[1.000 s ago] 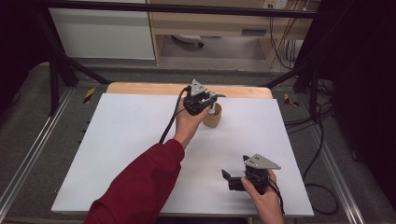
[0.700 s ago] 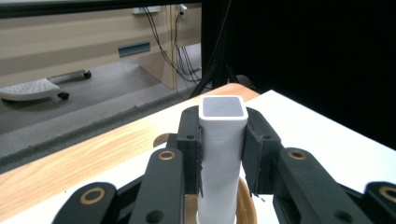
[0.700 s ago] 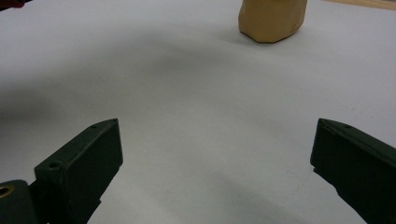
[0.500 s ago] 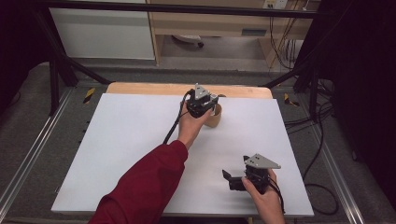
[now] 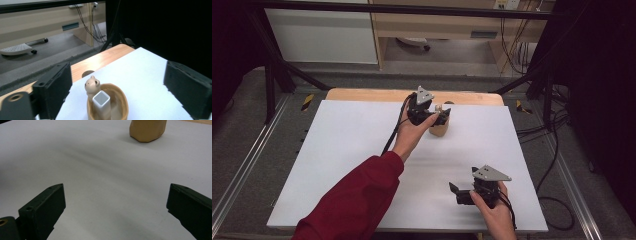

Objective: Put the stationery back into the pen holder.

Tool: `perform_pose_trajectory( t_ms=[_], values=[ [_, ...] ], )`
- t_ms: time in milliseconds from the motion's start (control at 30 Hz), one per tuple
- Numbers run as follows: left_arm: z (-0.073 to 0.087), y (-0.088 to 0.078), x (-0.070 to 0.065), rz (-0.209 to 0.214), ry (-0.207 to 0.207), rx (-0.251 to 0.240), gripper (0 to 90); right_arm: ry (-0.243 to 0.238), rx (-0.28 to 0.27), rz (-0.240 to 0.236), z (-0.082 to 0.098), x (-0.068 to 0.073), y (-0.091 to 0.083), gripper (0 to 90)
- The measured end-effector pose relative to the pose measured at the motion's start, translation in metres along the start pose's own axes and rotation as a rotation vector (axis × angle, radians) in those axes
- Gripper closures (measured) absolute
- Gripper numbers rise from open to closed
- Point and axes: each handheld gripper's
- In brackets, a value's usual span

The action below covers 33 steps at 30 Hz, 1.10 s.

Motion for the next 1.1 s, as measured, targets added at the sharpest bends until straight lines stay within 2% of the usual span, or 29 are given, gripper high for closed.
perform_pose_trajectory(
  t_ms=[100, 233, 400, 733, 900, 1100],
  values=[
    [-0.002, -0.01, 0.001, 0.01, -0.002, -0.017, 6.7, 0.001, 0.001, 0.0, 0.0, 0.001, 0.0, 2.5],
    [-0.003, -0.022, 0.002, 0.021, -0.015, -0.019, 6.2, 0.0, 0.001, 0.003, 0.0, 0.001, 0.0, 2.4],
    [0.003, -0.039, 0.001, 0.039, -0.009, -0.01, 5.6, 0.003, 0.003, 0.003, 0.0, 0.001, -0.001, 2.4],
    [0.038, -0.084, 0.0, 0.072, -0.044, 0.017, 5.9, -0.001, 0.0, 0.008, 0.0, -0.001, -0.002, 2.3],
    [0.054, -0.112, 0.007, 0.047, -0.051, 0.004, 6.2, -0.001, -0.002, 0.016, 0.0, -0.003, -0.002, 2.3],
    [0.073, -0.151, 0.02, 0.013, -0.098, -0.012, 6.2, 0.008, -0.007, 0.026, 0.001, -0.007, -0.004, 2.3]
  ],
)
Point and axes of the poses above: each handheld gripper's, and its own axes: y roughly forward along the jaws, z roughly out of its underside, x roughly to its left, and after that the axes turned 4 degrees about y, right-handed
